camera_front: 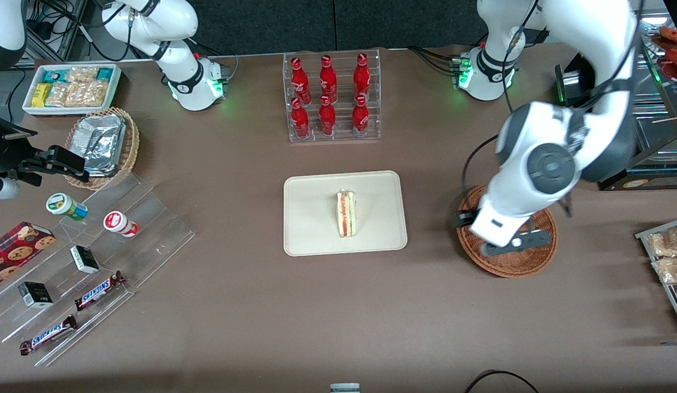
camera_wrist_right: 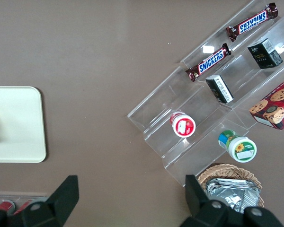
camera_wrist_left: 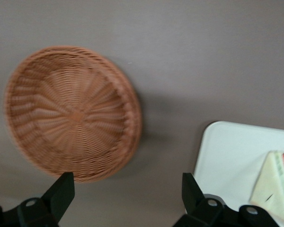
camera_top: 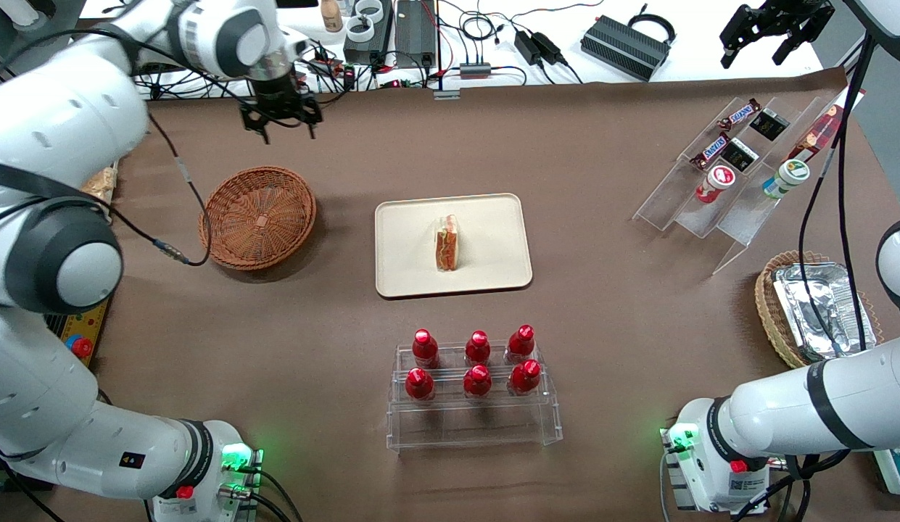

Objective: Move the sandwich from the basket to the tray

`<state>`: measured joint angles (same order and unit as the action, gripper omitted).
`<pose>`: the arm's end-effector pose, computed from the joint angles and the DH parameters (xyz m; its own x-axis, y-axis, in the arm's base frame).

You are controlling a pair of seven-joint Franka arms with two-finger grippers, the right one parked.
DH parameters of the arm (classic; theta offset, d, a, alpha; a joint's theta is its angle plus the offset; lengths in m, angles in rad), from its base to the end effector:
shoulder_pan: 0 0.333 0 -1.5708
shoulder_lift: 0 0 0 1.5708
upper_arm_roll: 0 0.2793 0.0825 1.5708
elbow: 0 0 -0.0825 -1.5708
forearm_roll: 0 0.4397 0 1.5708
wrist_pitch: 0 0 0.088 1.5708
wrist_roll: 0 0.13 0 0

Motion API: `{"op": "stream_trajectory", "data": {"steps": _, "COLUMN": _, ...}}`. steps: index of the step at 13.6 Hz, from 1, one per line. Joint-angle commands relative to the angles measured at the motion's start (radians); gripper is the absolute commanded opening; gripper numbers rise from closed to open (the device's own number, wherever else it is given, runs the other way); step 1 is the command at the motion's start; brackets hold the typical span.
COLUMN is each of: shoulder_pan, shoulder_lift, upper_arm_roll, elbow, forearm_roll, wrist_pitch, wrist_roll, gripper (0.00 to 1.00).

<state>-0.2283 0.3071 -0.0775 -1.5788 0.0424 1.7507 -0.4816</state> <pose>0.6474 -0.1958 0.3763 0.9792 0.1699 -0.1108 0.1619 -0.9838 -0.0770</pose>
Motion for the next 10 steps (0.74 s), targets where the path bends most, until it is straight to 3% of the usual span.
{"op": "stream_trajectory", "data": {"steps": 1, "shoulder_pan": 0.095, "shoulder_lift": -0.118, "upper_arm_roll": -0.018, "elbow": -0.058, "forearm_roll": -0.015, "wrist_pitch": -0.121, "wrist_roll": 0.183, "gripper": 1.00}}
{"op": "stream_trajectory", "data": {"steps": 4, "shoulder_pan": 0.179, "shoulder_lift": -0.195, "upper_arm_roll": -0.028, "elbow": -0.058, "forearm_roll": -0.015, "wrist_pitch": -0.216, "wrist_roll": 0.397, "gripper": 1.00}}
{"op": "stream_trajectory", "data": {"steps": 10, "shoulder_pan": 0.228, "shoulder_lift": -0.312, "upper_arm_roll": -0.048, "elbow": -0.041, "forearm_roll": -0.007, "wrist_pitch": -0.371, "wrist_roll": 0.409, "gripper": 1.00}}
